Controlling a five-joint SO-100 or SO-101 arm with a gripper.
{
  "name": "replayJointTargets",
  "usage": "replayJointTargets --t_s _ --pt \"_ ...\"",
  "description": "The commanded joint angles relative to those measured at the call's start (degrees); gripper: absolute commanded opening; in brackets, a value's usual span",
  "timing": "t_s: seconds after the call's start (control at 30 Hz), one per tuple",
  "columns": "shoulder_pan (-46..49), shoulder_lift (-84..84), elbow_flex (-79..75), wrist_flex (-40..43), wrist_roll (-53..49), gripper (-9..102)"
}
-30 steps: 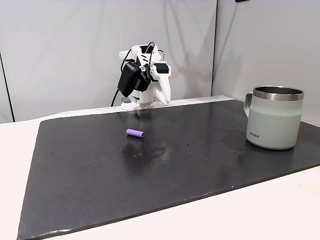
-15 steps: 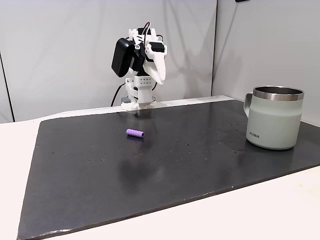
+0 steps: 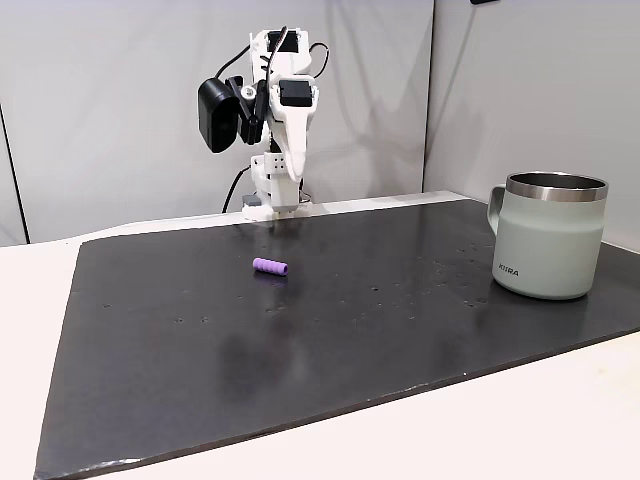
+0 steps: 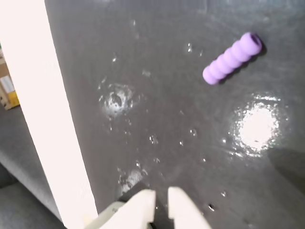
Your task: Grasp a pengrip and put it in the cup.
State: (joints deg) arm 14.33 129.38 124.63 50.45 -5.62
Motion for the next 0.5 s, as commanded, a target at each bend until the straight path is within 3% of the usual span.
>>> replayJointTargets --t_s 0.0,0.3,0.47 --pt "1.67 -9.40 -10.20 1.67 1.32 0" --pt "3.52 -27.51 -23.38 9.40 3.52 0" --pt "4.48 -33.13 -27.07 12.22 4.75 12"
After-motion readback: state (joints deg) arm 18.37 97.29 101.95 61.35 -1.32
